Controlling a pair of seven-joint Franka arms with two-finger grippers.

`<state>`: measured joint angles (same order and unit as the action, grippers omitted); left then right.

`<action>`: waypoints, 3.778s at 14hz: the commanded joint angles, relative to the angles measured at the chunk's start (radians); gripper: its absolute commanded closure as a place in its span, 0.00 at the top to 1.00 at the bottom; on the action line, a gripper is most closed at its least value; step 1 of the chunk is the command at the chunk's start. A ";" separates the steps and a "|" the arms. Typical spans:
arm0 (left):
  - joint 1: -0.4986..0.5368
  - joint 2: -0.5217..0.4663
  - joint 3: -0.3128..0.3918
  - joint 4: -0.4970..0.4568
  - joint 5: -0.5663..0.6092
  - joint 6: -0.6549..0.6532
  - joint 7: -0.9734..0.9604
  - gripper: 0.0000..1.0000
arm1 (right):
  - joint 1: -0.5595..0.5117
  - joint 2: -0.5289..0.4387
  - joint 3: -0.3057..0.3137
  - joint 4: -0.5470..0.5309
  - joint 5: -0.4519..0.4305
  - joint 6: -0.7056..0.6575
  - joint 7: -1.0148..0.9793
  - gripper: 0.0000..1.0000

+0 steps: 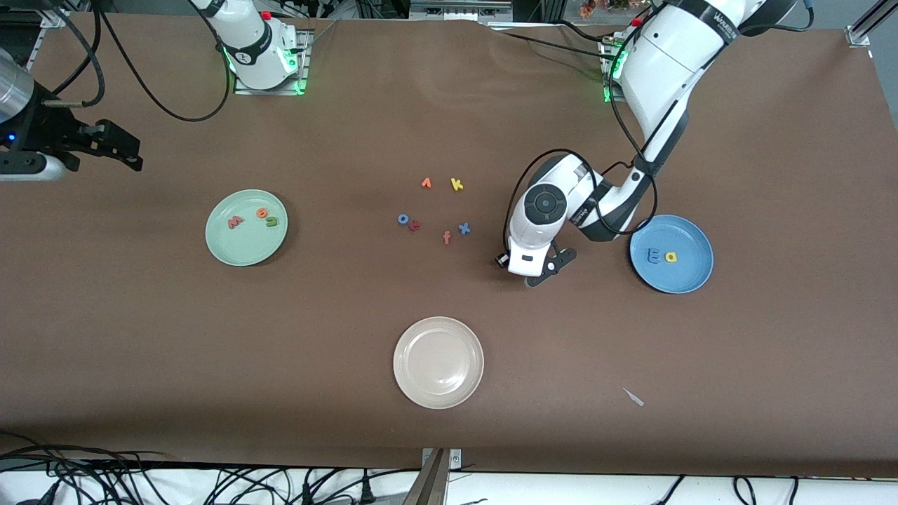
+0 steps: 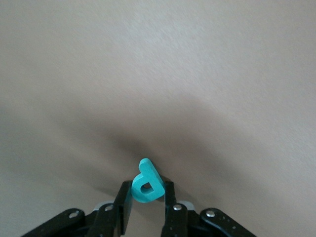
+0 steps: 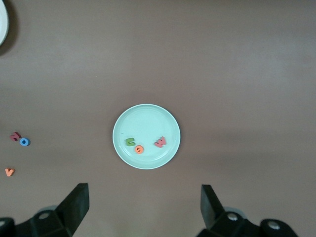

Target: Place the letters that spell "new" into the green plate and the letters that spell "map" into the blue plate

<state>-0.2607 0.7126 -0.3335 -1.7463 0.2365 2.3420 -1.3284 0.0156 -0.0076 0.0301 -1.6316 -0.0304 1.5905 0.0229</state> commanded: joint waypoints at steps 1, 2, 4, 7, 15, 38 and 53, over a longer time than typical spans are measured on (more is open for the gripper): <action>0.041 -0.041 -0.002 0.022 0.012 -0.099 0.105 0.11 | -0.006 0.009 -0.004 0.038 0.011 -0.033 -0.011 1.00; 0.061 -0.044 -0.007 0.043 0.009 -0.153 0.159 0.11 | -0.005 0.015 -0.002 0.038 0.006 -0.032 -0.003 1.00; 0.099 -0.047 -0.012 0.085 0.007 -0.269 0.307 0.10 | -0.005 0.021 -0.002 0.041 -0.014 -0.023 0.000 1.00; 0.178 -0.079 -0.012 0.097 0.006 -0.387 0.536 0.11 | -0.005 0.023 -0.004 0.053 -0.006 -0.027 -0.003 1.00; 0.343 -0.107 0.001 0.085 0.026 -0.592 1.088 0.15 | 0.001 0.031 0.002 0.059 0.003 -0.083 0.046 1.00; 0.604 -0.257 -0.022 0.187 -0.084 -0.760 1.365 1.00 | 0.006 0.029 0.010 0.067 0.053 -0.084 0.061 1.00; 0.442 -0.628 0.209 0.093 -0.270 -0.701 1.364 1.00 | 0.009 0.029 0.010 0.067 0.052 -0.083 0.068 1.00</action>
<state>0.1934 0.1386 -0.1412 -1.6085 0.0039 1.6236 0.0184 0.0230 0.0105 0.0392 -1.5949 0.0053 1.5316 0.0771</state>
